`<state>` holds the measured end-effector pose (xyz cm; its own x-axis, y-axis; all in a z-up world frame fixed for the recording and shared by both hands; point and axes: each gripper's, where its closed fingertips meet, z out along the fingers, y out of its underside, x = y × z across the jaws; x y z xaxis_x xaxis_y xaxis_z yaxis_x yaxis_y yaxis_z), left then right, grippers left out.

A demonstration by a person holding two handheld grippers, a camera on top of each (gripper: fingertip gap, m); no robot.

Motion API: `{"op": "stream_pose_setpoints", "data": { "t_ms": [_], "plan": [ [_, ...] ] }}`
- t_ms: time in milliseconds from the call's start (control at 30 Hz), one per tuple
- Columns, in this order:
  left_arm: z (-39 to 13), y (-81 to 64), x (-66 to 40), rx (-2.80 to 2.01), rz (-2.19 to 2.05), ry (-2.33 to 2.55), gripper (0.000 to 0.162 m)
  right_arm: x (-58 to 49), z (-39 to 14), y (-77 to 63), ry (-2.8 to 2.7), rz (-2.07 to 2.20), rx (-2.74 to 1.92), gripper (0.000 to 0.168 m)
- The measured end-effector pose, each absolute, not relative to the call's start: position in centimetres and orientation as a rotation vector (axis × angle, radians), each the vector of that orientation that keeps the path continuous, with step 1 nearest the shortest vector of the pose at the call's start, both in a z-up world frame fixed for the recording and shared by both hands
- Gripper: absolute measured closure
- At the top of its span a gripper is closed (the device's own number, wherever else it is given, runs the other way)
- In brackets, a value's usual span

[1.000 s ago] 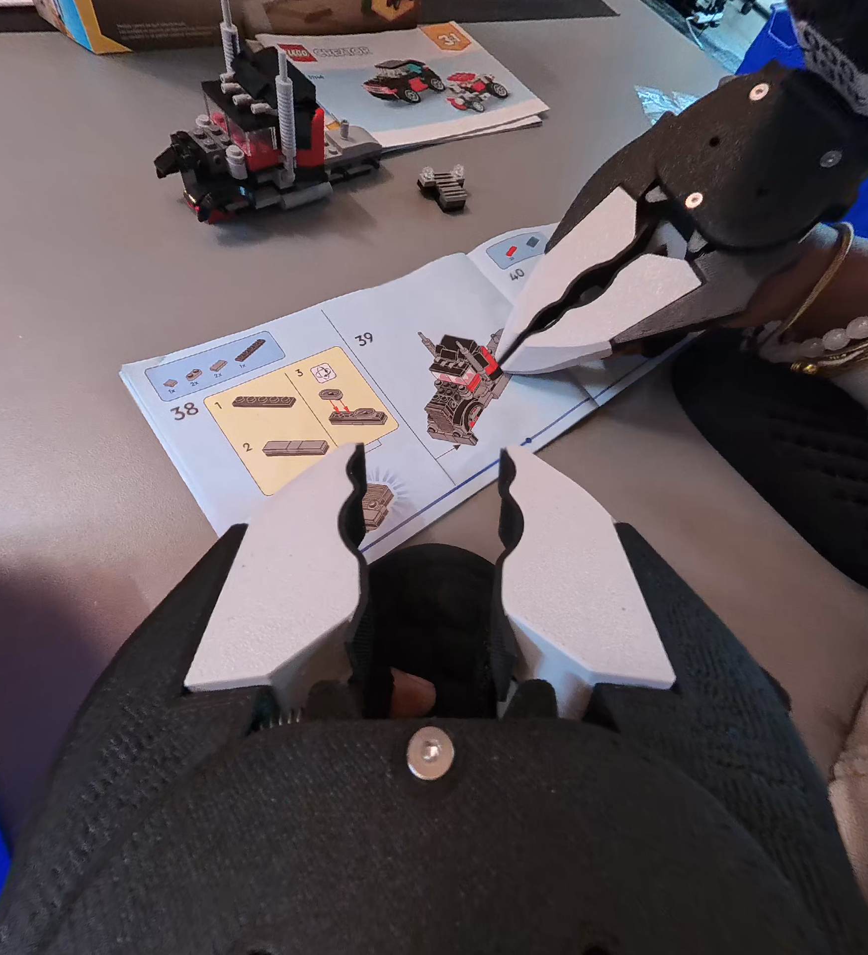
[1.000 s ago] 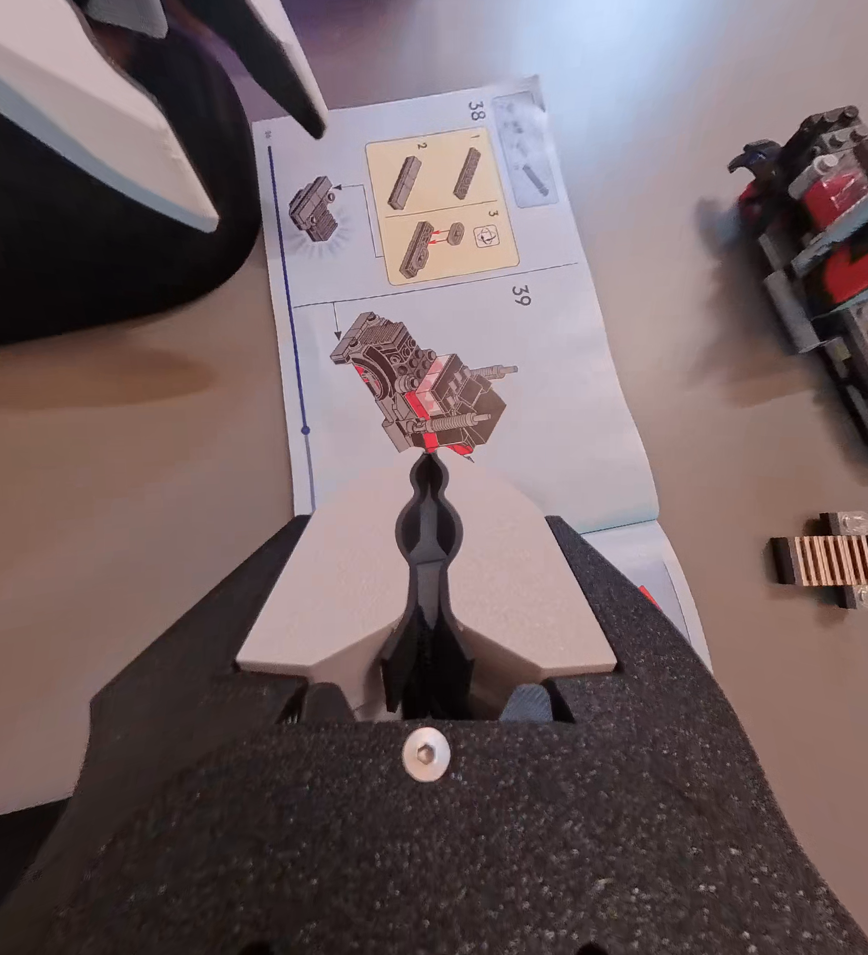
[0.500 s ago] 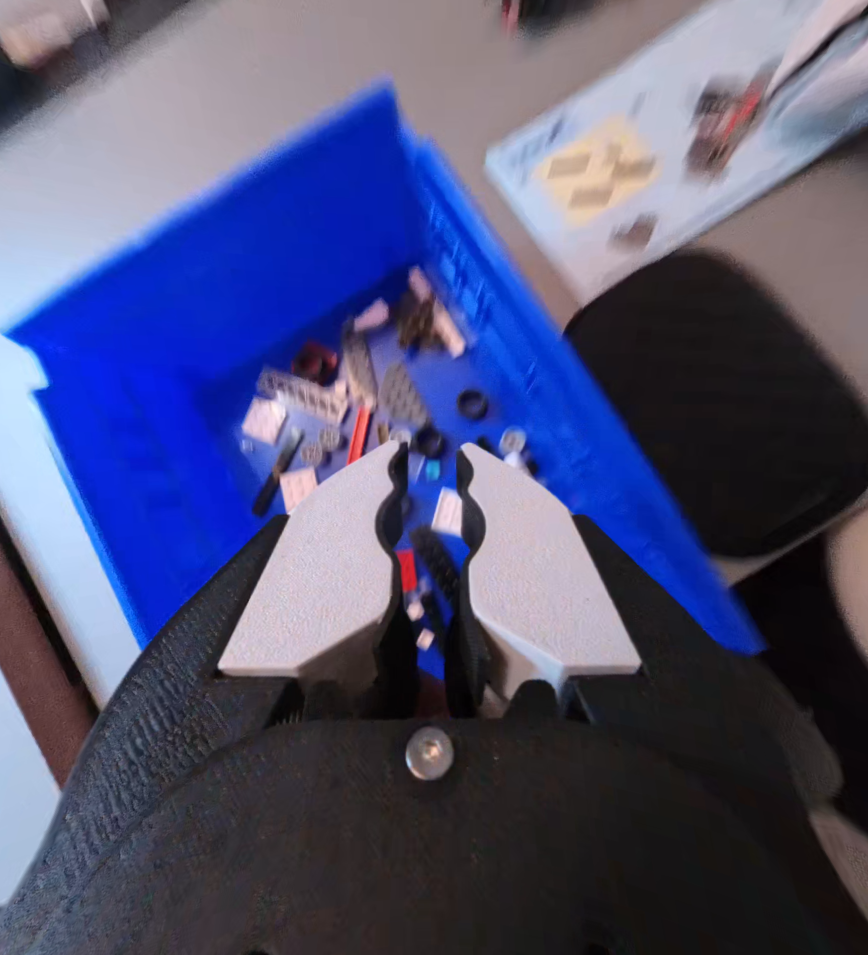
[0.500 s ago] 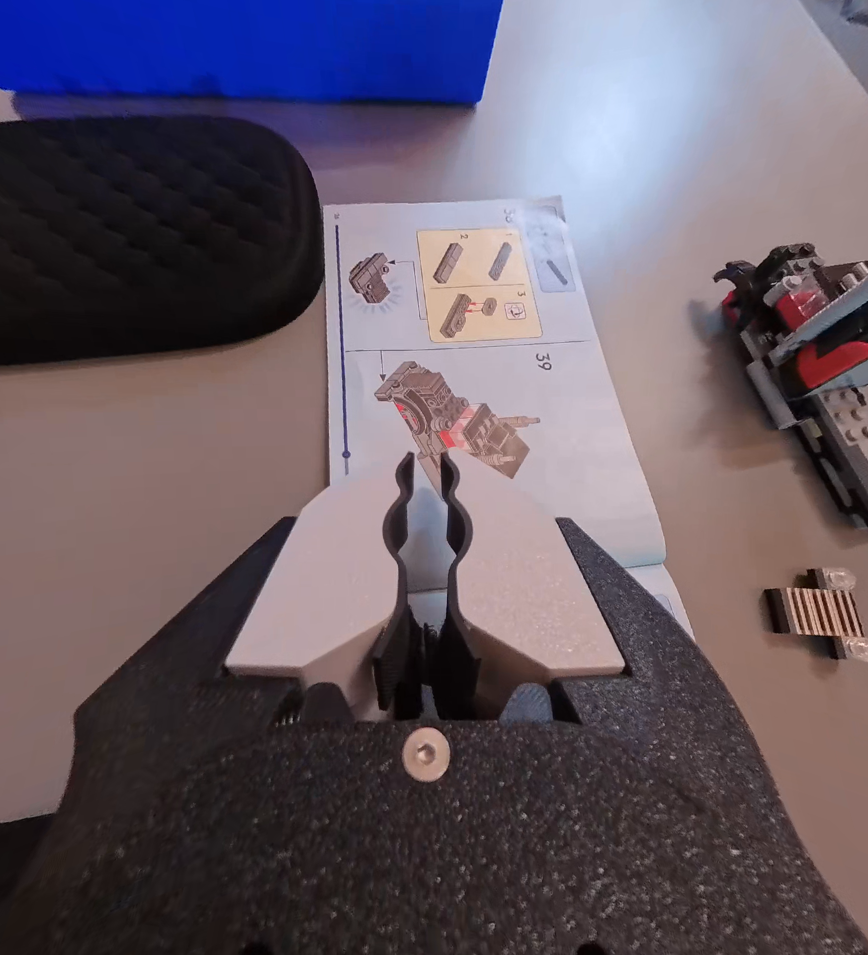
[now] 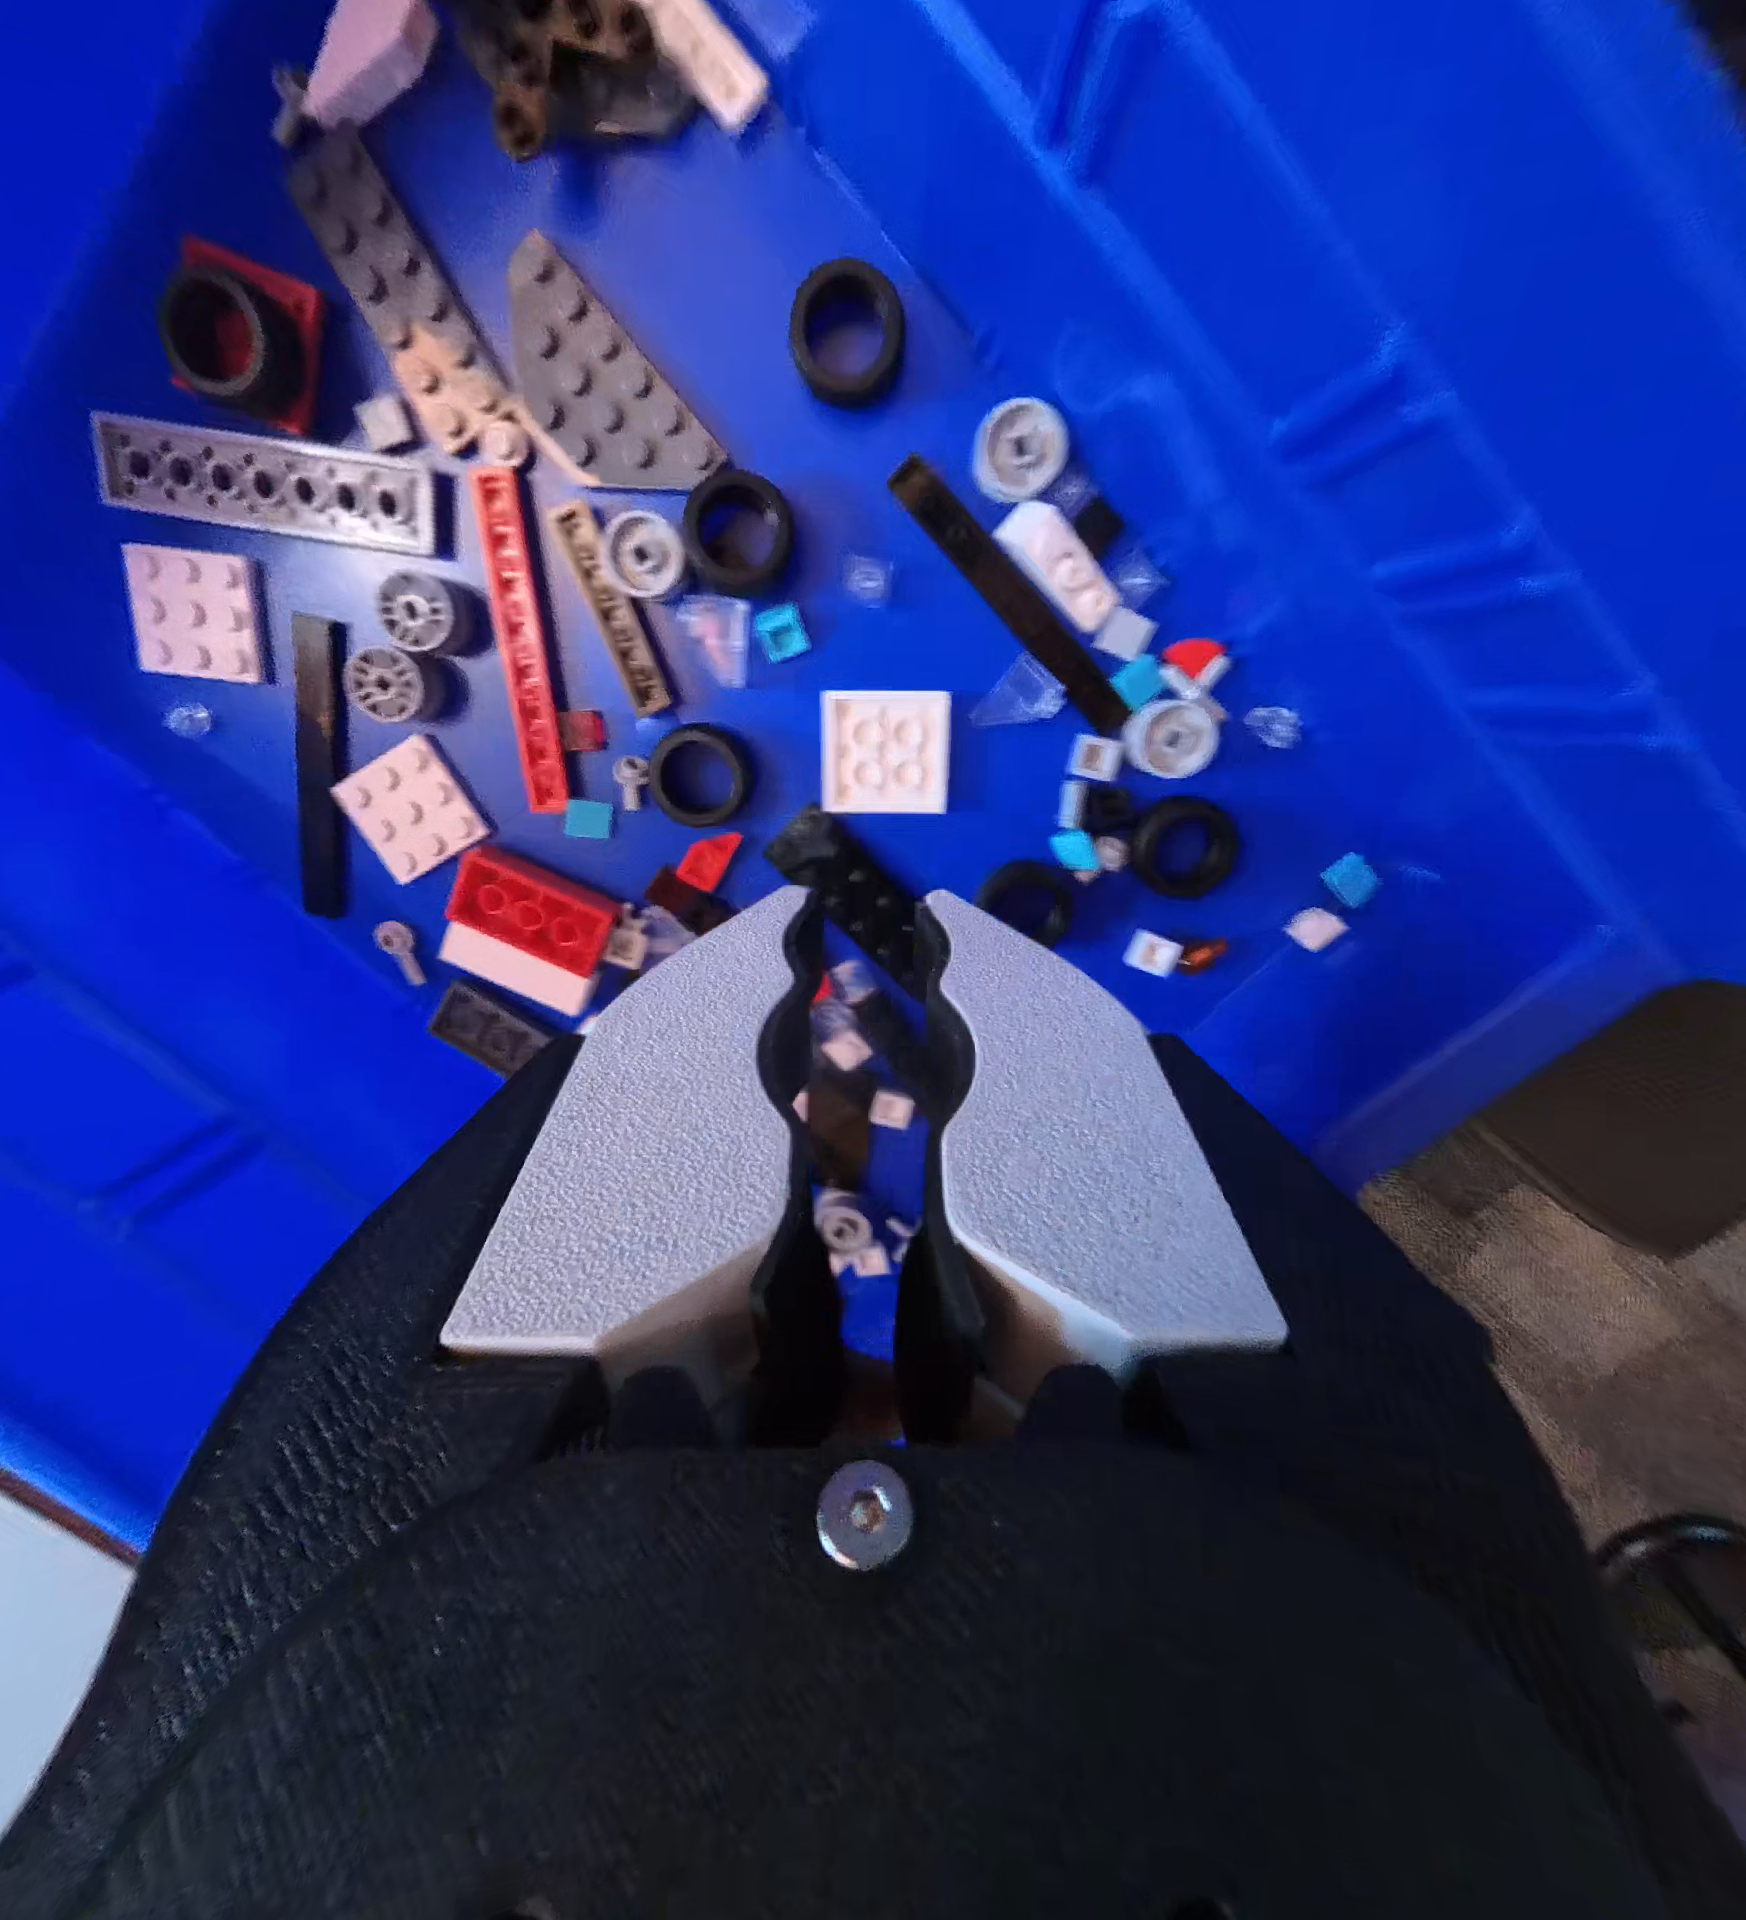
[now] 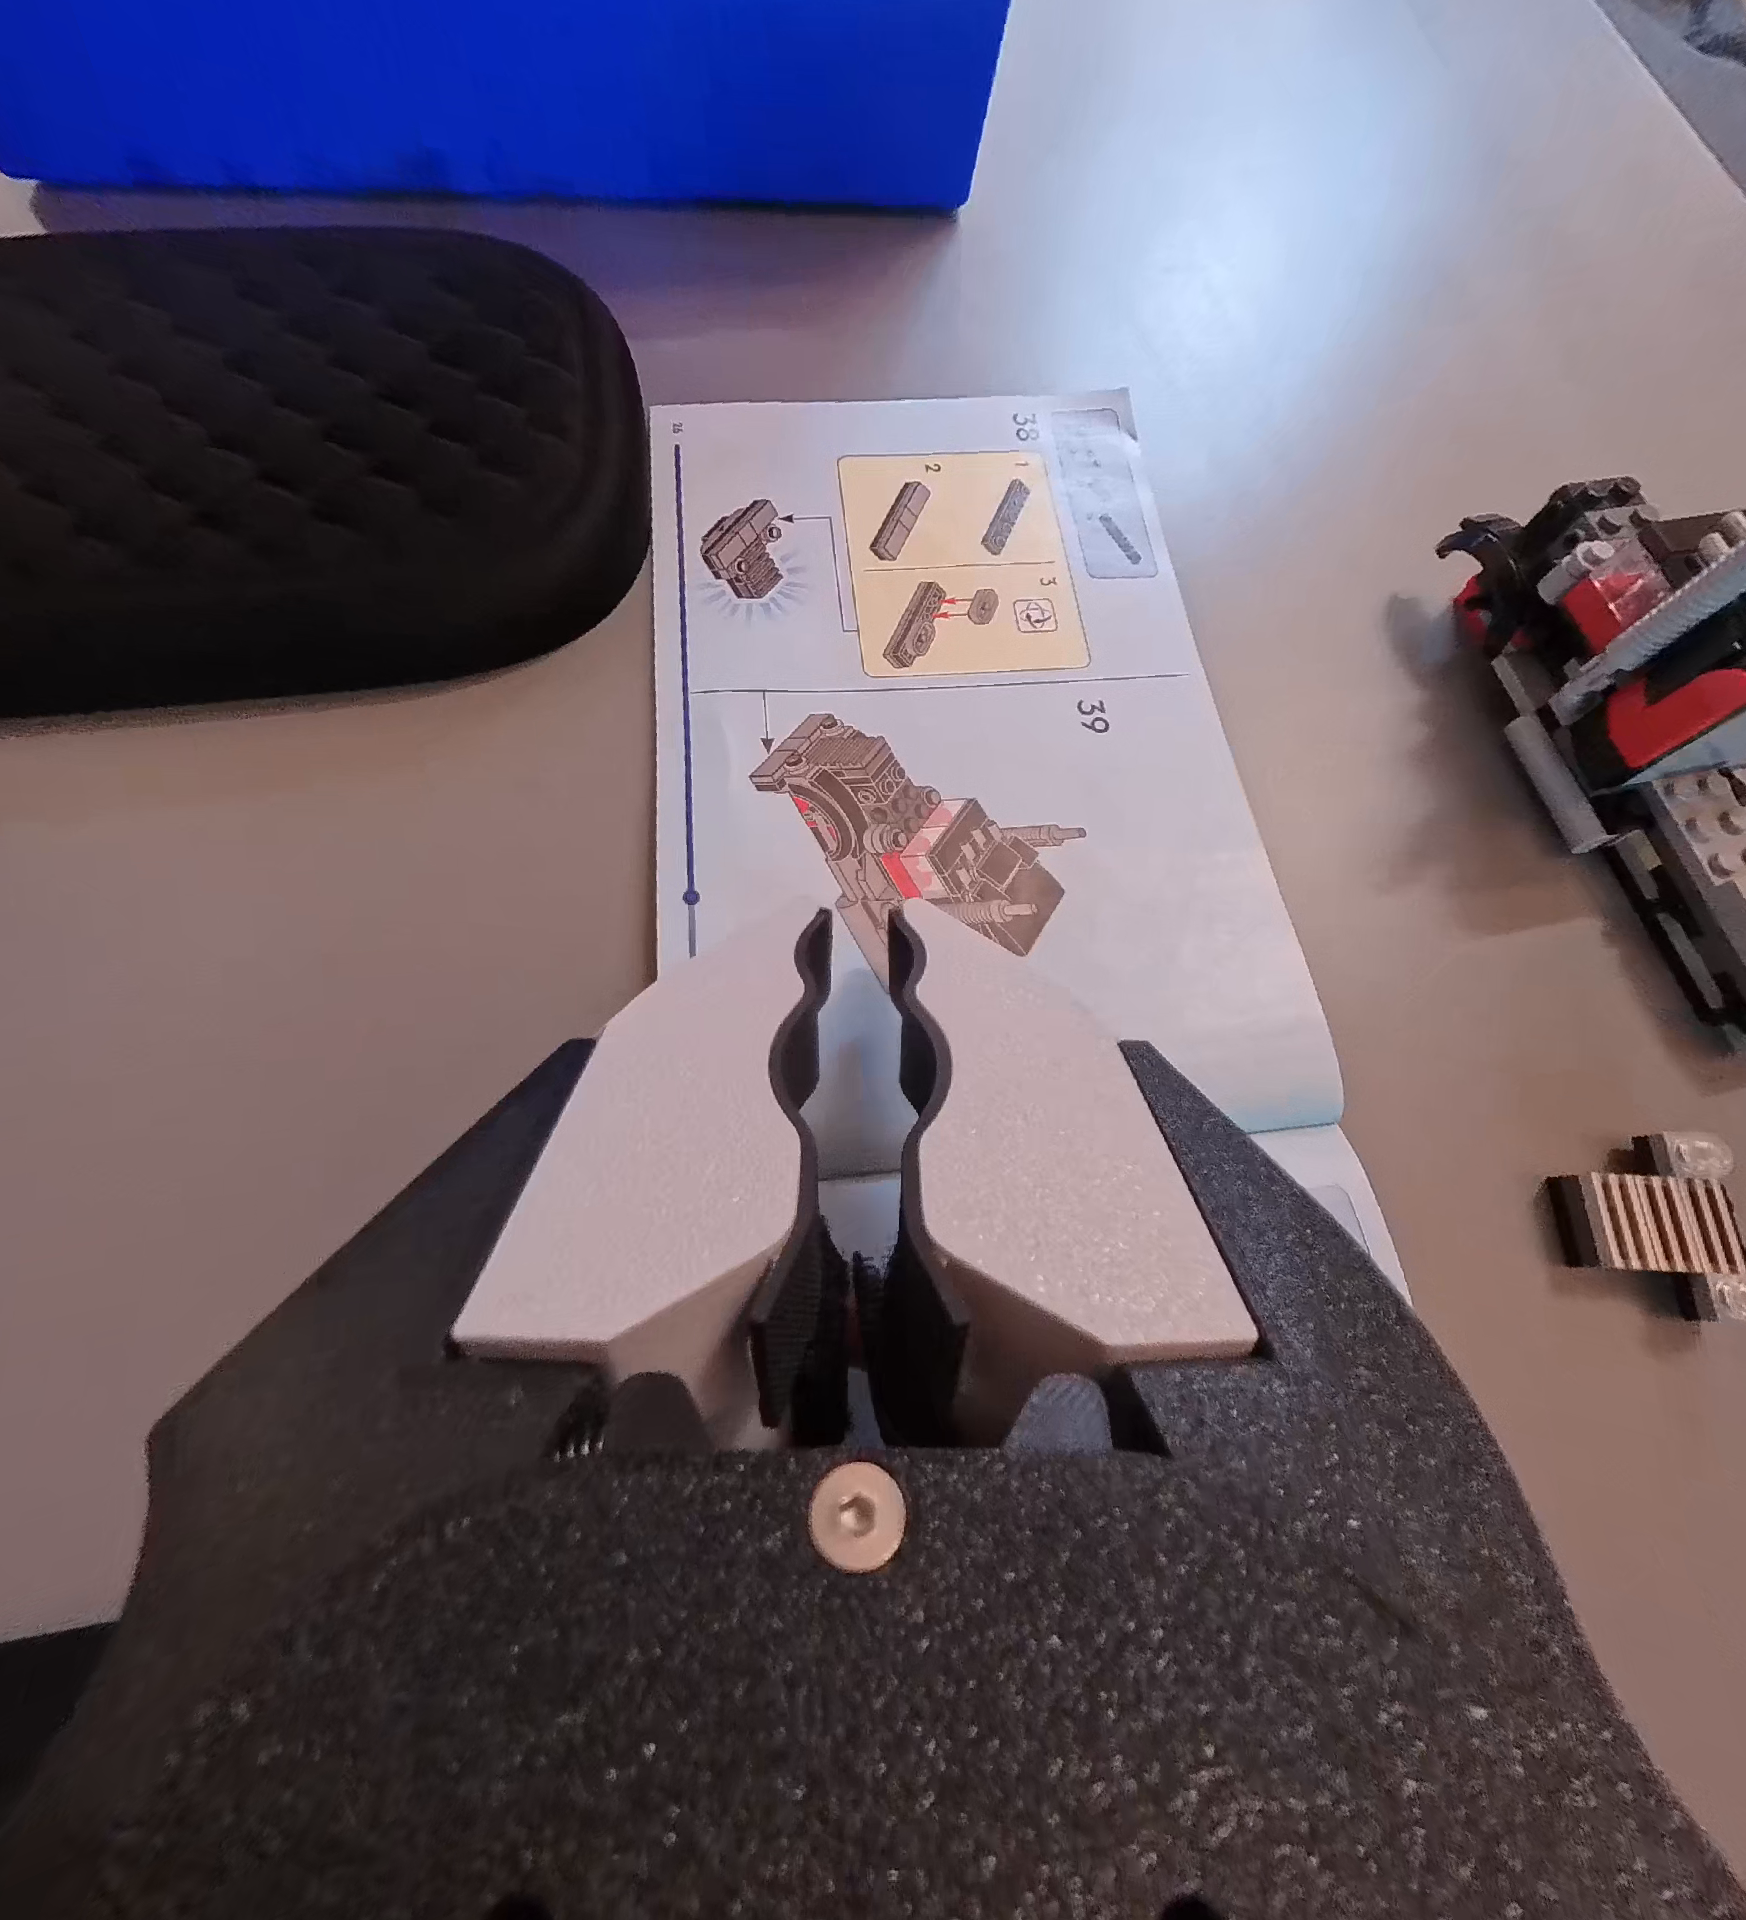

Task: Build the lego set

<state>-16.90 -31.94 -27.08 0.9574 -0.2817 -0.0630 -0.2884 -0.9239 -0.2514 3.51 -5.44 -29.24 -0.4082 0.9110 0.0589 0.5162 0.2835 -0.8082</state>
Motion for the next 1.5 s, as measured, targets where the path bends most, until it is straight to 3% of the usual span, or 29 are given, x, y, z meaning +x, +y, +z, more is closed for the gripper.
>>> {"op": "stream_pose_setpoints", "data": {
  "t_ms": [200, 500, 733, 1500],
  "plan": [
    [-26.9, -33.7, -13.9, -2.799, -0.089, 0.535, 0.135, 3.4, -28.8, -5.5, -2.014, 1.041, -1.255, 0.156],
    [-28.7, -31.4, -11.5, -2.693, -0.228, 0.648, 0.134, 3.2, -27.9, -5.2, -1.948, 1.139, -1.277, 0.156],
    [-28.1, -28.4, -10.1, -2.544, -0.31, 0.566, 0.151, 3.1, -27.8, -4.8, -1.92, 1.142, -1.298, 0.156],
    [-30.2, -28.9, -10.8, -2.629, -0.253, 0.598, 0.153, 3.2, -27.8, -5.0, -1.936, 1.14, -1.276, 0.154]
  ]
}}
